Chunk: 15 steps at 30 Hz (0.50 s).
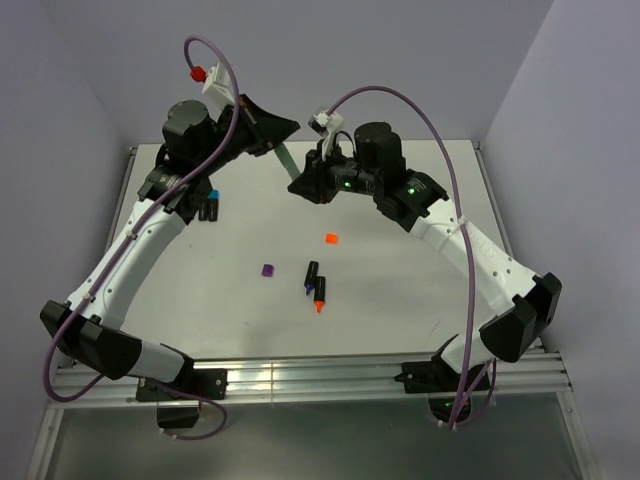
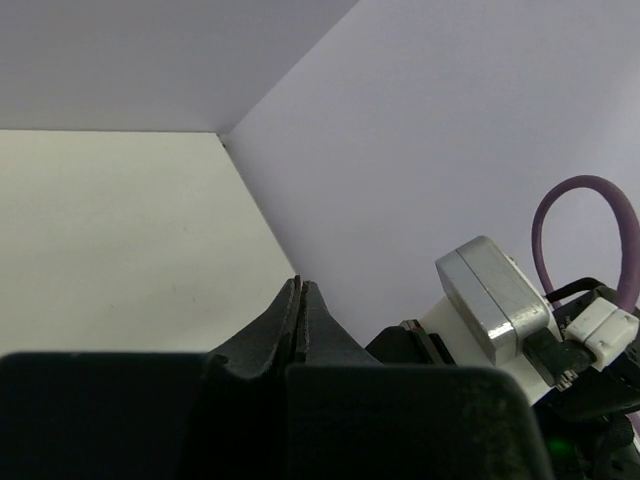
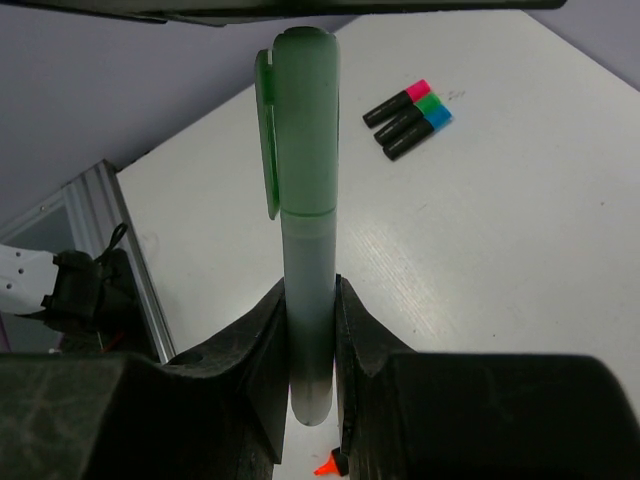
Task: Insert the pens into the pen caps
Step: Press the pen cap onto the pen.
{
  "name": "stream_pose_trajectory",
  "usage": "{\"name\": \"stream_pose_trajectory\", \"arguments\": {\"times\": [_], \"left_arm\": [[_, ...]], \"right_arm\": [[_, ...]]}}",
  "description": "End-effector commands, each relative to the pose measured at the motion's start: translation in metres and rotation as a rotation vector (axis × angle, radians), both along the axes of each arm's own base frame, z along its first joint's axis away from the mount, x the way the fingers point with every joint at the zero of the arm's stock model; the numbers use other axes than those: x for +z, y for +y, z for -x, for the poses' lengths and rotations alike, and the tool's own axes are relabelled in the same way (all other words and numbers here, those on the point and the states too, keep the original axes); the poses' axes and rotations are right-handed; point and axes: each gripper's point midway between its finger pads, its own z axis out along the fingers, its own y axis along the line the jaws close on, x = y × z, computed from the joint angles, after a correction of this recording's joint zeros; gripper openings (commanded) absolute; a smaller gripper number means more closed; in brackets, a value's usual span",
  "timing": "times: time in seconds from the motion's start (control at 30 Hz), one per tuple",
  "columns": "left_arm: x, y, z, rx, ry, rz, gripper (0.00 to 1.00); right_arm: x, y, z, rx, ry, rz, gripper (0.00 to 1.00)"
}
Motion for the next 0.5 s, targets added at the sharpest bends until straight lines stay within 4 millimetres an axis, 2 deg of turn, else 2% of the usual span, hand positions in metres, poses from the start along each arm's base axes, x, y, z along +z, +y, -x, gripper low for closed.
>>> {"name": "stream_pose_trajectory", "arguments": {"times": [0.0,0.3,0.47], "left_arm": [[0.009,0.003,-0.002,0.031,-0.033,-0.008,0.00],[-0.005,0.003,-0.003,0.046,-0.008,-0.032,0.00],[-0.011,-0.004,0.001,0.030,0.002,-0.038,0.00]], "right_arm": [[0.031,-0.001,0.000,-0.018,-0.067,-0.047,0.00],[0.028,-0.003,-0.002,-0.041,-0.056,-0.044,0.00],[0.030,-0.002,-0.007,-0.071,-0.029,-0.058,0.00]]}}
